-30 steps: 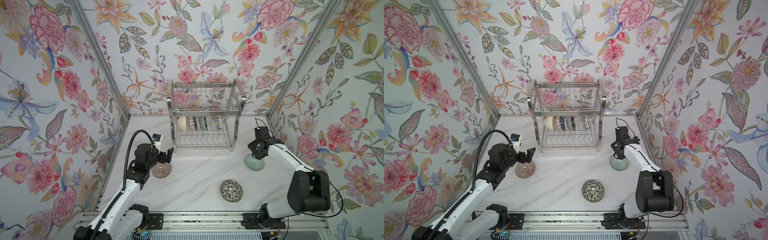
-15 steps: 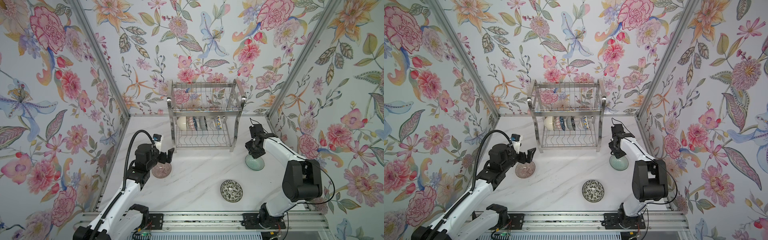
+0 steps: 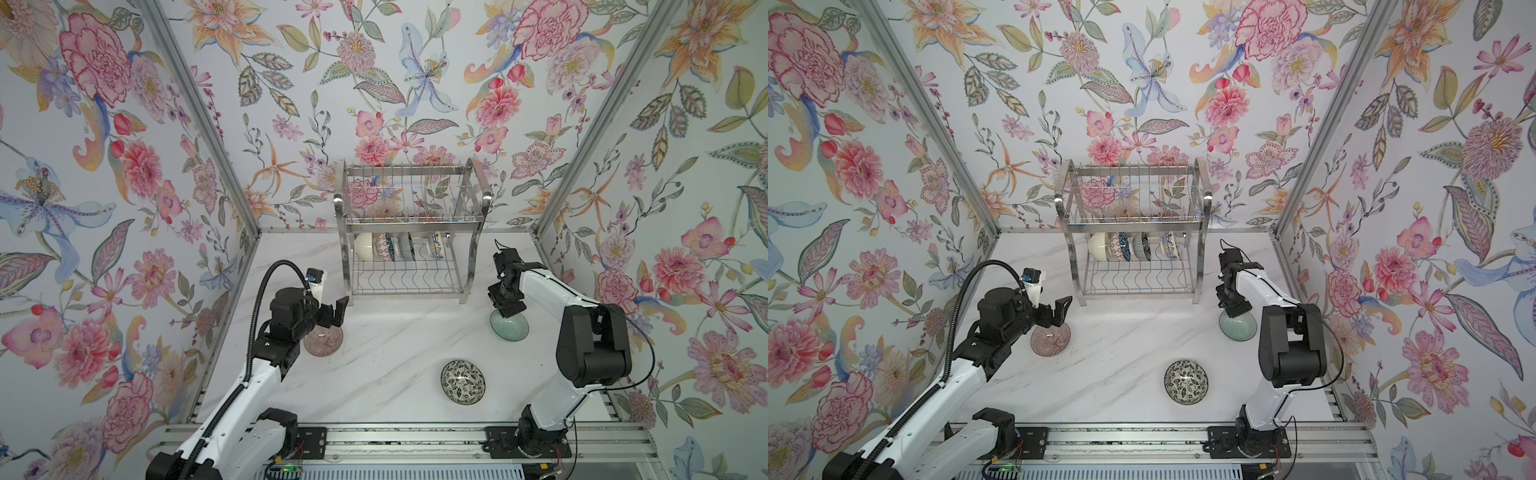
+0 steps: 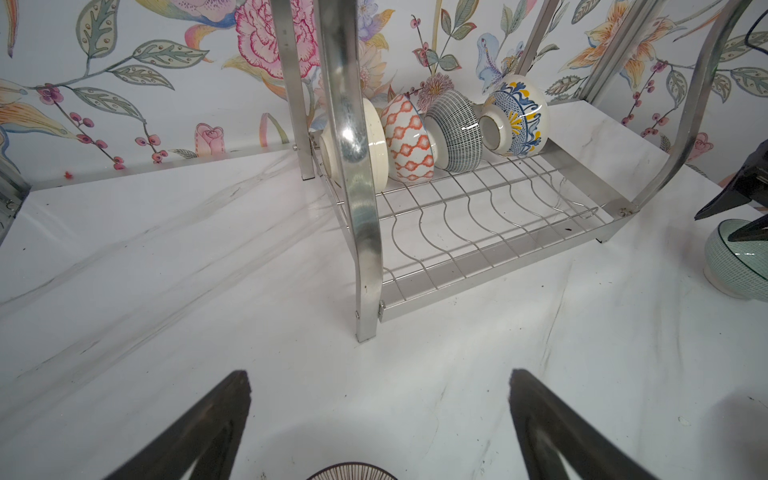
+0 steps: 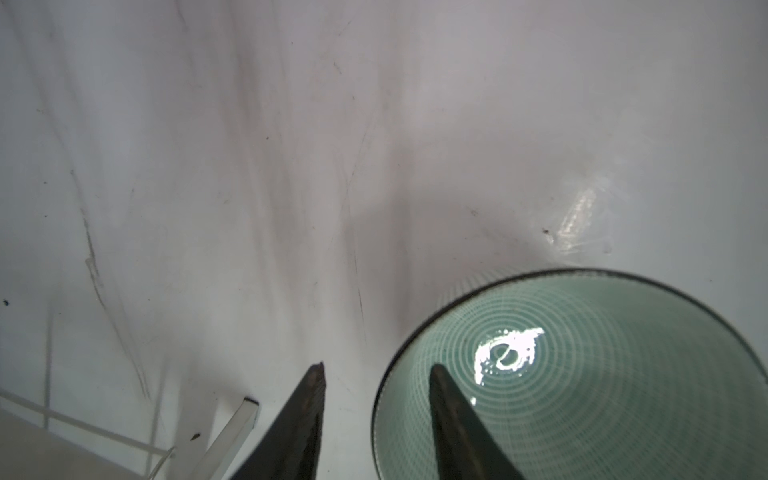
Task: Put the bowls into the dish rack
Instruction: 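Move the right gripper over the pale green bowl on the table, then lower the right gripper onto the pale green bowl rim and close it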
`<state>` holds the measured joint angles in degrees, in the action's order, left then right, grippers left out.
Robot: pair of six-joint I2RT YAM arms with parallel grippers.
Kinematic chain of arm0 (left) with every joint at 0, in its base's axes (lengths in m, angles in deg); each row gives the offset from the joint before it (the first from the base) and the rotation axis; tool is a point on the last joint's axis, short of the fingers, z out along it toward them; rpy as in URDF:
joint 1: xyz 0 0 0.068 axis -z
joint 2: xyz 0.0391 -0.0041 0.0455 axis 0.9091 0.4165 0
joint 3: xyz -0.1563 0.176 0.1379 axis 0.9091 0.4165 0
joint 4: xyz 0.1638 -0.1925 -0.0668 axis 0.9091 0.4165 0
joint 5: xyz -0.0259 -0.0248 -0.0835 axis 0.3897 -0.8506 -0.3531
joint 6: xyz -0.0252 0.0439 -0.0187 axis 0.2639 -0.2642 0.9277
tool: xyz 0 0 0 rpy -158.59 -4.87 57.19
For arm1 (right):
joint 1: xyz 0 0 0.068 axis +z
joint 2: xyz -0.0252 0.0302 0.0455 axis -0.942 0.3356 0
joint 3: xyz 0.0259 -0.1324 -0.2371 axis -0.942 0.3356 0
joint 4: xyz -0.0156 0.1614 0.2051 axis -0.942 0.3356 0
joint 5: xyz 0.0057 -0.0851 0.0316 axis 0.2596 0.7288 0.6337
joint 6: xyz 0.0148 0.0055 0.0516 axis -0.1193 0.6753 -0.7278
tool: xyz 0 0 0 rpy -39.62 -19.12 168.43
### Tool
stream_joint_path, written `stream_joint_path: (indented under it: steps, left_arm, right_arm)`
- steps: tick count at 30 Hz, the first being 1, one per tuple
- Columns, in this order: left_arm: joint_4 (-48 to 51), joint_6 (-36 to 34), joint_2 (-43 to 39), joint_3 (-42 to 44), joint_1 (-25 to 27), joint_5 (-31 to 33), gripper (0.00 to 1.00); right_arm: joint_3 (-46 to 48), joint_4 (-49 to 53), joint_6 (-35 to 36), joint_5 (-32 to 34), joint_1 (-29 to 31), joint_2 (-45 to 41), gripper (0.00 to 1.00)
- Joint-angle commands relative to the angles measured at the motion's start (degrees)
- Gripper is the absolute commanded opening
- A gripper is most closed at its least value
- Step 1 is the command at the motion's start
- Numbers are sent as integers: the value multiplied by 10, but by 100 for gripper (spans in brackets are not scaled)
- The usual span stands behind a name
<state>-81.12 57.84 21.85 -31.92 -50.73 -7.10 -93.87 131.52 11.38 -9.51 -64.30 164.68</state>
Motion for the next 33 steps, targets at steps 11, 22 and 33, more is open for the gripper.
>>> stream_joint_path:
  steps: [11,22,33]
  left_arm:
    - [9,-5,0,-18,6,-1,99]
    - [8,-6,1,-17,6,2,99]
    - [0,-13,2,-14,6,-27,99]
  right_arm:
    - [-8,22,-37,-10,-9,31,36]
    - [-17,35,-49,8,-13,32,22]
    - [-35,55,-50,40,-14,5,16]
